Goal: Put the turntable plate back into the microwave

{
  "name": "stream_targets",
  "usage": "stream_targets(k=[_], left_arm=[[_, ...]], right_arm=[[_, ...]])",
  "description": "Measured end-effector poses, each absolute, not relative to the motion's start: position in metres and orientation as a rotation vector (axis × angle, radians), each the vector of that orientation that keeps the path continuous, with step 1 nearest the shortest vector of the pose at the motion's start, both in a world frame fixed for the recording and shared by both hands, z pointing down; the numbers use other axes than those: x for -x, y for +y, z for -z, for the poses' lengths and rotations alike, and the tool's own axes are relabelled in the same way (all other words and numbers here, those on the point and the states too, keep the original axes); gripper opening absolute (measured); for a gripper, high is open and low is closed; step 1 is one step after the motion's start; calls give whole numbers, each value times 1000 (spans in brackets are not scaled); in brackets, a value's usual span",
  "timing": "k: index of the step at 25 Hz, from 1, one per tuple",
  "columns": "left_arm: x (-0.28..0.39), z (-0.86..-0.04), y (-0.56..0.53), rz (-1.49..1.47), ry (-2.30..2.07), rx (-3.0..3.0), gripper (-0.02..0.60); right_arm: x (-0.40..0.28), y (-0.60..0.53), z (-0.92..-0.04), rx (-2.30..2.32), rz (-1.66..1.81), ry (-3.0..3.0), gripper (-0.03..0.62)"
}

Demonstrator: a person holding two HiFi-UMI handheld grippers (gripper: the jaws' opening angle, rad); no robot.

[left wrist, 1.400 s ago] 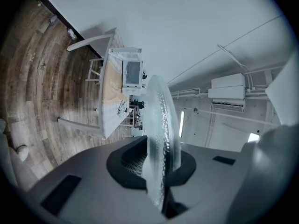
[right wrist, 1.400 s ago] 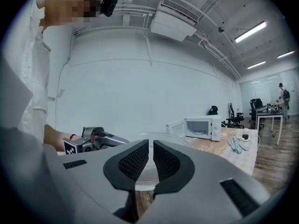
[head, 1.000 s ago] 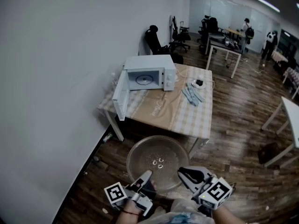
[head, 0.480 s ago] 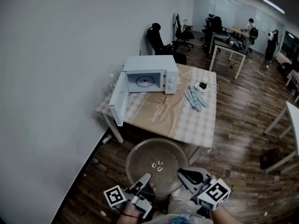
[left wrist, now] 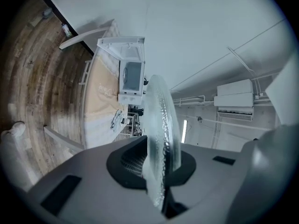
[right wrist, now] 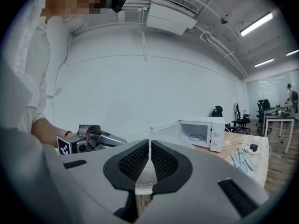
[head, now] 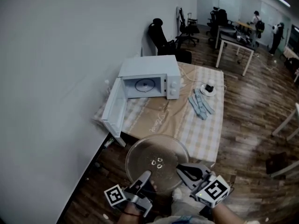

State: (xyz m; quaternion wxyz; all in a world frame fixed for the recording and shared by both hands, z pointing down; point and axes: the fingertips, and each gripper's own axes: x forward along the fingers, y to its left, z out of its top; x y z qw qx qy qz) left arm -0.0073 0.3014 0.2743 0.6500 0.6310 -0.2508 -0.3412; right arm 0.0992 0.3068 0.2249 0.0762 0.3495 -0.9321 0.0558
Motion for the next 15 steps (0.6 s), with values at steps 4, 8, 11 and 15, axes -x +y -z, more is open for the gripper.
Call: stream_targets(k=[4, 8, 11, 15], left_arm=[[-2, -269, 266, 787, -585, -1442, 23], [-14, -265, 235, 810, -597, -1449, 23], [-21, -266, 214, 830, -615, -1445, 23], [-28, -266, 191, 834, -642, -1455, 23]], right_arm=[[-107, 270, -222, -1019, -148, -2812, 35], [-120, 239, -220, -997, -160, -2827, 35], [-128, 220, -219, -975, -179, -2835, 35], [-137, 196, -221, -955, -176, -2835, 35]])
